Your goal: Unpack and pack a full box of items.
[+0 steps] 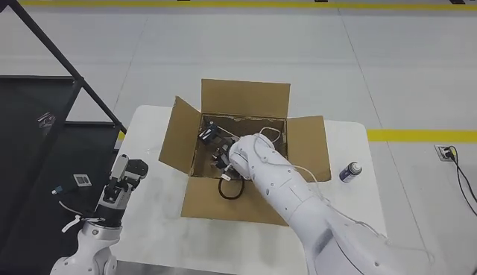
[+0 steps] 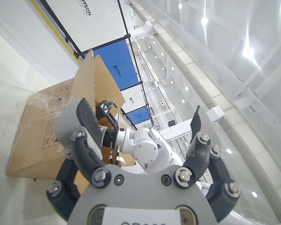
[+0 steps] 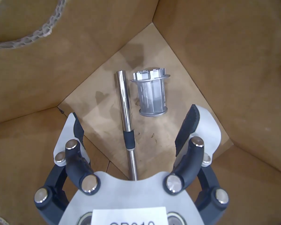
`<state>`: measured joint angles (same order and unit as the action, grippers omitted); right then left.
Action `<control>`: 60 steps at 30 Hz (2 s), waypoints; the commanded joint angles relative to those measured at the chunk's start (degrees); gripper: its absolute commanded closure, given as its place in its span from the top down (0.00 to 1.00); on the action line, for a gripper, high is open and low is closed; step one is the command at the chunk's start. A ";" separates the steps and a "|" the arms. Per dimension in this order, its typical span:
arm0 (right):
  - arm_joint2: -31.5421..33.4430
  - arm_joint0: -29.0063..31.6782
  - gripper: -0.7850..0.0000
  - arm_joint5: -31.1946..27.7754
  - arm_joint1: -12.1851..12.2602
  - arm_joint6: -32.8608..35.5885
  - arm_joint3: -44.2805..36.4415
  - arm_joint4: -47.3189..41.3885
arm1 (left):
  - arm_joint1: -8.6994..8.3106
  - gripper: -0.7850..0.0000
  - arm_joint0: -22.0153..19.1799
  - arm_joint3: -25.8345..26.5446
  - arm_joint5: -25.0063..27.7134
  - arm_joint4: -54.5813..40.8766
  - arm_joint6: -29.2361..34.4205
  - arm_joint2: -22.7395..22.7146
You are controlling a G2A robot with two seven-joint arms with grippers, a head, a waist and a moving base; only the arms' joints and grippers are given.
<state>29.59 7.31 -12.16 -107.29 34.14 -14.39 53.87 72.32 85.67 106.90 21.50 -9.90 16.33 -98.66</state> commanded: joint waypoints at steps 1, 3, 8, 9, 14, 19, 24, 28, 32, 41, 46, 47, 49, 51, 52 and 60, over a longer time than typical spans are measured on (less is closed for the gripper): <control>0.03 -0.12 1.00 0.89 -0.52 -0.82 1.24 0.06 | 0.00 1.00 0.00 0.00 0.00 0.00 0.00 0.00; -0.13 -0.23 1.00 1.64 -1.05 -0.02 2.06 0.40 | 0.00 1.00 0.00 0.00 0.00 0.00 0.00 0.00; -0.11 -1.15 1.00 -3.67 -1.56 0.77 3.63 0.66 | 0.00 1.00 0.00 0.00 0.00 0.00 0.00 0.00; -0.10 -1.43 1.00 -4.67 -1.56 0.95 3.96 0.77 | 0.00 1.00 0.00 0.00 0.00 0.00 0.00 0.00; -0.36 -2.18 1.00 -7.88 -1.67 3.68 4.47 1.85 | 0.00 1.00 0.00 0.00 0.00 0.00 0.00 0.00; 0.32 -3.13 1.00 -9.05 -1.30 2.48 4.85 1.50 | 0.00 1.00 0.00 0.00 0.00 0.00 0.00 0.00; 1.56 -4.32 1.00 -9.94 -0.70 1.97 4.54 0.06 | 0.00 1.00 0.00 0.00 0.00 0.00 0.00 0.00; 1.71 -4.52 1.00 -9.75 -0.66 2.67 4.56 -0.15 | 0.00 1.00 0.00 0.00 0.00 0.00 0.00 0.00; 1.71 -4.52 1.00 -9.75 -0.66 2.67 4.56 -0.15 | 0.00 1.00 0.00 0.00 0.00 0.00 0.00 0.00; 1.71 -4.52 1.00 -9.75 -0.66 2.67 4.56 -0.15 | 0.00 1.00 0.00 0.00 0.00 0.00 0.00 0.00; 2.15 -4.13 1.00 -11.44 -0.32 4.14 3.98 -0.74 | 0.00 1.00 0.00 0.00 0.00 0.00 0.00 0.00; 2.26 -4.00 1.00 -12.30 -0.19 4.88 3.80 -0.87 | 0.00 1.00 0.00 0.00 0.00 0.00 0.00 0.00; 2.44 -3.59 1.00 -13.73 0.07 5.37 3.10 -1.00 | 0.00 1.00 0.00 0.00 0.00 0.00 0.00 0.00; 2.50 -3.09 1.00 -14.20 0.33 6.36 2.74 -0.83 | 0.00 1.00 0.00 0.00 0.00 0.00 0.00 0.00; 2.57 -2.79 1.00 -14.25 0.46 6.83 2.50 -0.82 | 0.00 1.00 0.00 0.00 0.00 0.00 0.00 0.00; 3.70 -0.30 1.00 -17.37 2.53 5.80 -0.49 -0.83 | 0.00 1.00 0.00 0.00 0.00 0.00 0.00 0.00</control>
<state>33.16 6.65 -29.37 -105.10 40.29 -14.26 52.88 72.32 85.67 106.90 21.50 -9.90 16.33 -98.66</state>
